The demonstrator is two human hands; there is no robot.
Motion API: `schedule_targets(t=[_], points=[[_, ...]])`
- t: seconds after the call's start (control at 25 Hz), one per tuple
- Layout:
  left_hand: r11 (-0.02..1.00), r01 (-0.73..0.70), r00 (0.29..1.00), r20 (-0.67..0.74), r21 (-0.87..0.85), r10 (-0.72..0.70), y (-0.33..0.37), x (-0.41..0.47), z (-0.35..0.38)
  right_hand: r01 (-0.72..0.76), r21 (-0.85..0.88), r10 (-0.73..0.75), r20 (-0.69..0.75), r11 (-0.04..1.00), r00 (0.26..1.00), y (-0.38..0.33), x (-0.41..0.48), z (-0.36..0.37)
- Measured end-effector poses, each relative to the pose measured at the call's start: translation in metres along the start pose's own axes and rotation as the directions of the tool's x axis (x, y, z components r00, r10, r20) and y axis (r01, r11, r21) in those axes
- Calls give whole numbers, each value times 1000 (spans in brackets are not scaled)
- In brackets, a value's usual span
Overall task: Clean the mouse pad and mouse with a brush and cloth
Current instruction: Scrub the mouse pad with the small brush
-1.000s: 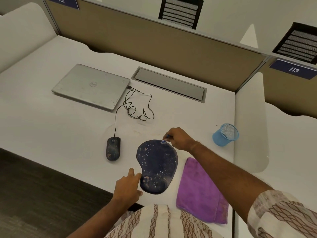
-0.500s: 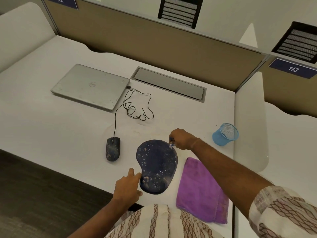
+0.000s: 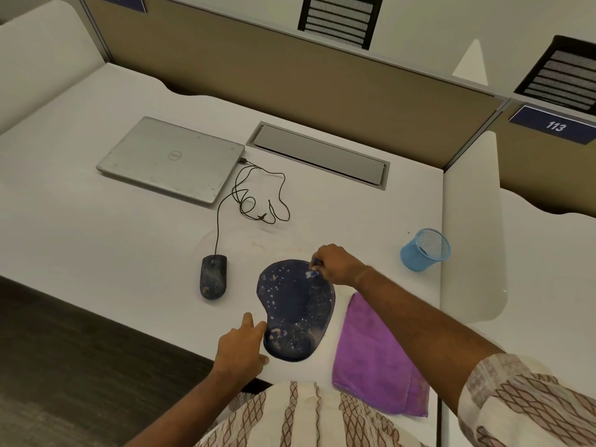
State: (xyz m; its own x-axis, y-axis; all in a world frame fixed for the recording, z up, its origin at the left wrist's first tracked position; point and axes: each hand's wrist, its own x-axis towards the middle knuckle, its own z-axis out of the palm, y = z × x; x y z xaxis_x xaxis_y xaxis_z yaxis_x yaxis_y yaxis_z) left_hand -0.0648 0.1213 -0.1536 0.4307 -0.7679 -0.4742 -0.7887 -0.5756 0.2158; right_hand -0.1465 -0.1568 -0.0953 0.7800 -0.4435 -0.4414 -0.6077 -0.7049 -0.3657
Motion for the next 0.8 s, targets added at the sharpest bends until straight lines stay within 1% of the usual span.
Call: schedule_targets(t=[0.12,0.2,0.28,0.4,0.48,0.64,0.72,0.8], points=[[1000,-3,1000,5,-6,3,0,-1,-2,14,-146,-4,65,989,998,3,3,-9],[1000,-3,1000,6,-14,3,1,-1,-4,21,-185,-9,69,982,998,1,5,-13],[1000,-3,1000,6,-14,3,2,-2,-4,26,-113,-23,27,993,999,-6,9,-16],[1000,-2,1000,9,-16,2,2,-2,-6,60,80,-57,-44,995,997,-21,10,-9],[1000,-3,1000,12,-16,3,2,-2,-6,71,112,-67,-41,991,997,-23,7,2],[1000,-3,1000,11,-15,3,3,-3,-7,27,-3,-27,28,1000,999,-7,-1,7],[1000,-4,1000,14,-11,4,3,-3,-8,17,-101,-10,69,995,998,1,-3,1],[1000,-2,1000,14,-17,2,3,-3,-8,14,-164,-1,77,986,997,4,-4,-6]])
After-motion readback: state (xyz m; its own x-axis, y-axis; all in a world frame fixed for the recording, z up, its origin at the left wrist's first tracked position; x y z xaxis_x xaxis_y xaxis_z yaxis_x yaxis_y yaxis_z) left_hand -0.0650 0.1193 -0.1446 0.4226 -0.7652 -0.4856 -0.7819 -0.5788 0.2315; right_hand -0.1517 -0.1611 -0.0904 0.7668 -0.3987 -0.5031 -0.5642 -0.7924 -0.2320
